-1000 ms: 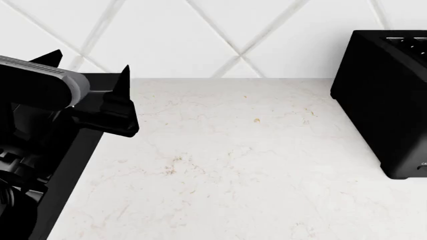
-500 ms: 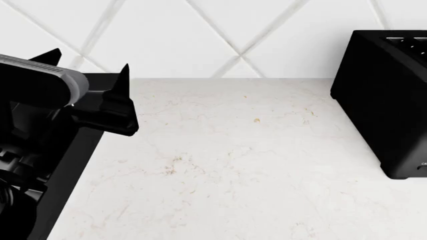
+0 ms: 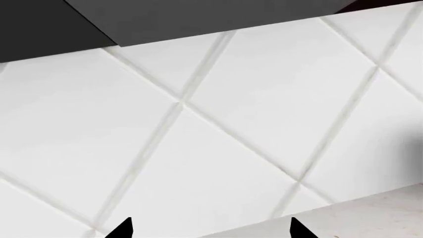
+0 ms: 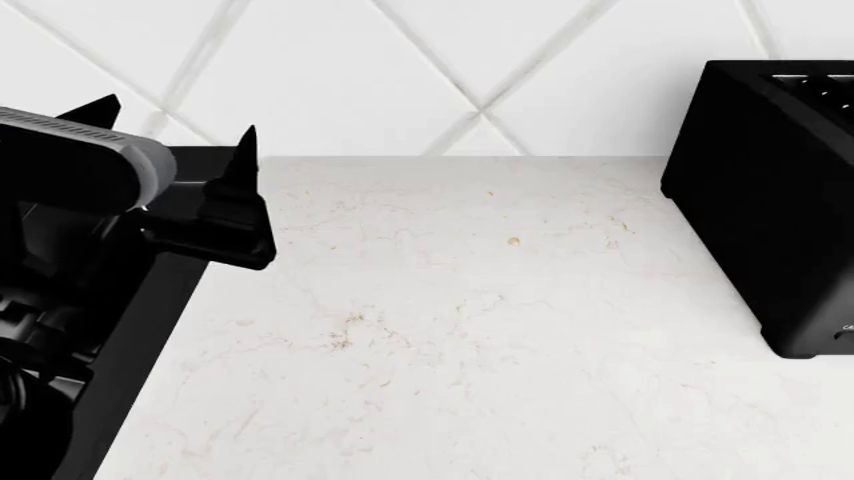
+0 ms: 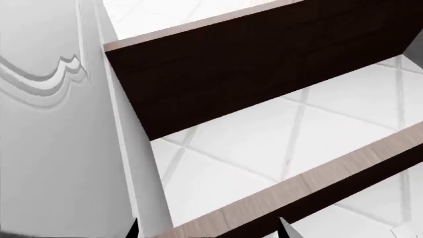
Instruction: Pick the strawberry, sweet potato from the counter and place them in the cabinet. Then close the cabinet.
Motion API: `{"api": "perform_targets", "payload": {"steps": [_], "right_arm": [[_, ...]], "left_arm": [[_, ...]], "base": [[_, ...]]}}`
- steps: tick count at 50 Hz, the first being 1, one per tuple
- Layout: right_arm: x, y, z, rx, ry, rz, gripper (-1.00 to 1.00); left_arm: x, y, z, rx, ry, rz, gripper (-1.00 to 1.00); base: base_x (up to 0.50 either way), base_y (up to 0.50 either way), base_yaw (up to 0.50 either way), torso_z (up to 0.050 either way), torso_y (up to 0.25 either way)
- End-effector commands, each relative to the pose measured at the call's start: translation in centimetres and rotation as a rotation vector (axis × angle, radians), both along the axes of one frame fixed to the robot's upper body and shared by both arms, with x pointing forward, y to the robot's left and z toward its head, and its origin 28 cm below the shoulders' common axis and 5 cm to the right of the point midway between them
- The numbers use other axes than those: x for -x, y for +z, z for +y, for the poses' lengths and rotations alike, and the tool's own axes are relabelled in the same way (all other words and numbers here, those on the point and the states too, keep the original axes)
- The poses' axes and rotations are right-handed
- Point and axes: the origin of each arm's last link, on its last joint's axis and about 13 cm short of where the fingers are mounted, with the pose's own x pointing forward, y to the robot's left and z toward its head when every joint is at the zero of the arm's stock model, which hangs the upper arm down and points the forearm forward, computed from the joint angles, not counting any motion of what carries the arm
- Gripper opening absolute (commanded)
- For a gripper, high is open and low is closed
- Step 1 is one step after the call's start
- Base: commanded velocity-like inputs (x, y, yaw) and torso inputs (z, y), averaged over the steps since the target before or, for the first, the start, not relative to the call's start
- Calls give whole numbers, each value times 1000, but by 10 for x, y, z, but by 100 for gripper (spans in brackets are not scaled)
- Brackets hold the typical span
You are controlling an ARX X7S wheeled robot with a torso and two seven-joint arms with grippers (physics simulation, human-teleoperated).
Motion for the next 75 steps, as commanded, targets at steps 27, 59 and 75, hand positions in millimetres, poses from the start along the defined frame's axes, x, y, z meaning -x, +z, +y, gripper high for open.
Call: {"api": "perform_targets", "payload": {"steps": [27,59,75], "right_arm": [[-10,75,4,-44,273,-265,100],[-35,124,10,-128,467,-373,100],[-74,147,49,62,585,-147,100]], "left_arm": [[0,0,-1,-6,2,-2,100],[-1,1,-1,-5,4,-3,100],[-2,-1,2,0,9,-2,100]], "base": [[0,0,0,0,0],[0,0,0,1,0],[0,0,1,1,0]]}}
